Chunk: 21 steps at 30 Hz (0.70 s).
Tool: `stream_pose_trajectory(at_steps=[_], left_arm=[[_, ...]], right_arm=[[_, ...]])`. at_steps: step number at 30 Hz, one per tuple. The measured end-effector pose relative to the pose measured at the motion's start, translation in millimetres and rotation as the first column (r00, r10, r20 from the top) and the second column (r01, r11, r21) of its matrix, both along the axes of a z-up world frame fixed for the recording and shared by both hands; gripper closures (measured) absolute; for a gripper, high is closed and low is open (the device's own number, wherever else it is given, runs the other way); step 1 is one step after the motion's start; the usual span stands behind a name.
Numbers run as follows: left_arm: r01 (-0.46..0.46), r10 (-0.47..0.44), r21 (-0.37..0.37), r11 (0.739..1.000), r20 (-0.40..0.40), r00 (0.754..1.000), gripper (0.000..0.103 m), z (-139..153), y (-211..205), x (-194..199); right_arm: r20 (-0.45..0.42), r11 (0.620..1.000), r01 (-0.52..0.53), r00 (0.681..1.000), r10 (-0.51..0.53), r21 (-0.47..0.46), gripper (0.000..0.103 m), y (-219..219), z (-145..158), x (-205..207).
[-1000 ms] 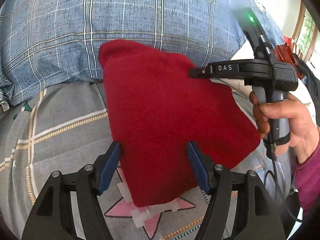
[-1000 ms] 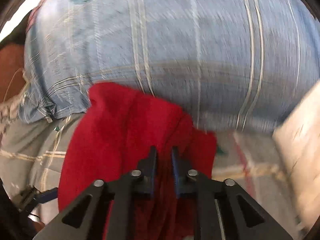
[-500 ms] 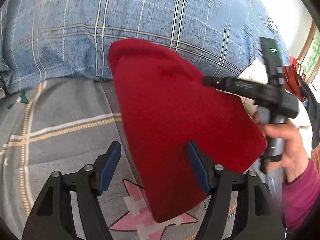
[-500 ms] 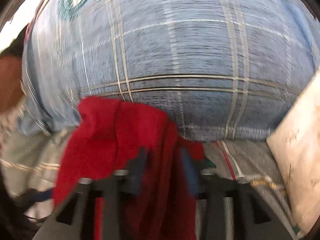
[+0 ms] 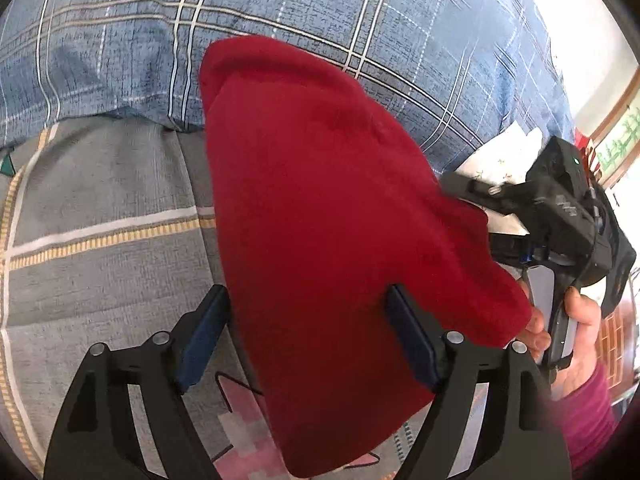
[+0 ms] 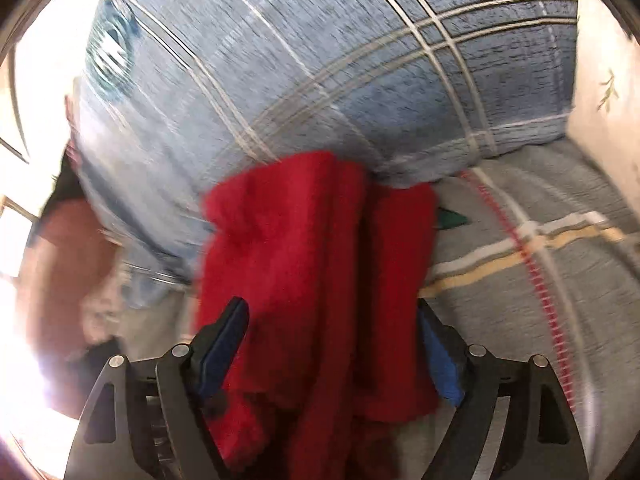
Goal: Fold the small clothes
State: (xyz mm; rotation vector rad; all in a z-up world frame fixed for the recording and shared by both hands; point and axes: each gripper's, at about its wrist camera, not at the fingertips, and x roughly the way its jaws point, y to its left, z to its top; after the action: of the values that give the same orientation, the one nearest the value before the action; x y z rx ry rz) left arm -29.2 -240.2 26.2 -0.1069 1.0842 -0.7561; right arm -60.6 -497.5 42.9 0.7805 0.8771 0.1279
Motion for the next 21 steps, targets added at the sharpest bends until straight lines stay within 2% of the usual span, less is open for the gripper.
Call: stream_pose_trajectory(at_steps=[2,4,7,8,9,10,11,12,15,19,21], left_arm=[[-0.001,0.001,-0.003,1.000,-0.009,1.000,0.023,1,2,2],[0.000,0.000,0.000,1.000,-0.007,1.000,0.023,1,3,2],[0.002,-0.002,0.007,1.000,-0.001,1.000,0.023,0,-1,1],[0.007,-0.007,0.011,1.000,0.003,1.000,0.023,0,-3,0],[0.012,-0.012,0.012,1.000,0.007,1.000,0.029,1,-7,0],[0.018,-0.019,0.018,1.000,0.016,1.000,0.030,2,-9,-1],[0.022,-0.024,0.040,0.999,0.042,0.999,0.035,6,-11,-4],[0.025,-0.027,0.049,0.999,0.052,0.998,0.042,7,-12,-5],[0.038,-0.040,0.035,0.999,0.064,0.997,0.058,21,-6,-9],[0.082,-0.080,-0.009,0.997,0.117,0.990,0.060,59,21,-34],[0.101,-0.099,-0.012,0.995,0.113,0.989,0.060,71,32,-47]], right_arm=[[0.026,1.000,-0.013,1.000,0.012,0.024,0.013,0,1,-3],[0.025,0.999,-0.032,0.999,0.033,-0.011,0.013,5,0,-3],[0.012,0.985,-0.082,0.996,0.085,-0.153,0.014,24,2,-2],[0.011,0.974,-0.094,0.995,0.098,-0.206,0.022,31,4,-2],[-0.003,0.957,-0.104,0.994,0.107,-0.272,0.038,39,6,-2],[-0.017,0.931,-0.112,0.993,0.113,-0.348,0.044,47,8,-2],[-0.008,0.918,-0.112,0.993,0.118,-0.381,0.058,52,13,-4],[-0.002,0.908,-0.112,0.993,0.122,-0.403,0.065,56,18,-6],[0.023,0.906,-0.107,0.992,0.128,-0.409,0.071,64,40,-21],[0.057,0.911,-0.104,0.989,0.137,-0.398,0.072,82,69,-58],[0.063,0.924,-0.118,0.987,0.151,-0.364,0.072,90,76,-77]])
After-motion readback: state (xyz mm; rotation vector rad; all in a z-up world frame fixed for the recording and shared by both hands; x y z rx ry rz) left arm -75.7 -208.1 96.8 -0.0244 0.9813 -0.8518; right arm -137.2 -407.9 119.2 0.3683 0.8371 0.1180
